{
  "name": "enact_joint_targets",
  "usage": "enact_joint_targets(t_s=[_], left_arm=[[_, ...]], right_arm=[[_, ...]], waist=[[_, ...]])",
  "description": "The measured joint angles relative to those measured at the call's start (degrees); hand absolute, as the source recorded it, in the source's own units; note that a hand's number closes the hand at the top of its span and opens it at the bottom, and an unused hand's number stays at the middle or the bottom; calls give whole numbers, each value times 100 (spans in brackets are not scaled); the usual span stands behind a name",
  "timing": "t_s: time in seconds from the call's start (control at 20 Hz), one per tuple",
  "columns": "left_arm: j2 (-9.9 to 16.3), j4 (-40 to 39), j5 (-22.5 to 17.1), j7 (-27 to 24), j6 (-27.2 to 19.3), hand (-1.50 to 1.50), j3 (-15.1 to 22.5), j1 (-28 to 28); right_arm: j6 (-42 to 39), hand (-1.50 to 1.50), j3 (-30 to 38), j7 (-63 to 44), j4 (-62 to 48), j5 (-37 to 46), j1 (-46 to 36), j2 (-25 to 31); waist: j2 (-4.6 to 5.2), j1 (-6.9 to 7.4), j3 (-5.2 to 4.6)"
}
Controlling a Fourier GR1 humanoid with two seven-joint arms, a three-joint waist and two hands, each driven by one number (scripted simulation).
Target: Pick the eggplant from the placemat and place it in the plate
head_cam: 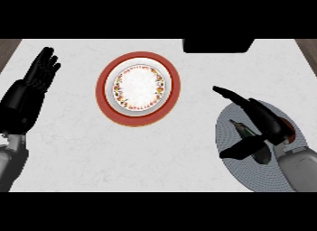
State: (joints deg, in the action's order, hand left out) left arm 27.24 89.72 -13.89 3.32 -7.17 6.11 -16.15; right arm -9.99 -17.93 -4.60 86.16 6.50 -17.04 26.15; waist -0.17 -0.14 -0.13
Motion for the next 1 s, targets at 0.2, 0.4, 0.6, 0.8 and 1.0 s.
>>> enact_joint_targets(t_s=[0.2,0.4,0.6,0.8,1.0], left_arm=[[-21,-31,41,-31,13,0,0,28],[-26,-2,49,-20,67,0,1,9],[-46,-8,68,-7,90,0,-47,-16],[-92,113,114,7,162,0,-128,100],[-161,100,174,20,292,0,-284,137]], right_arm=[[-797,-150,-206,-993,100,236,-443,673],[-1804,-150,-505,-1930,27,196,-956,1005],[-2764,-150,-714,-2739,0,-85,-1232,1121],[-3224,-150,-782,-3175,-125,-32,-1329,940],[-3375,-150,-727,-3246,-203,331,-1266,769]], waist=[[-3,31,-9],[6,90,-9],[7,66,-3],[11,57,5],[14,37,10]])
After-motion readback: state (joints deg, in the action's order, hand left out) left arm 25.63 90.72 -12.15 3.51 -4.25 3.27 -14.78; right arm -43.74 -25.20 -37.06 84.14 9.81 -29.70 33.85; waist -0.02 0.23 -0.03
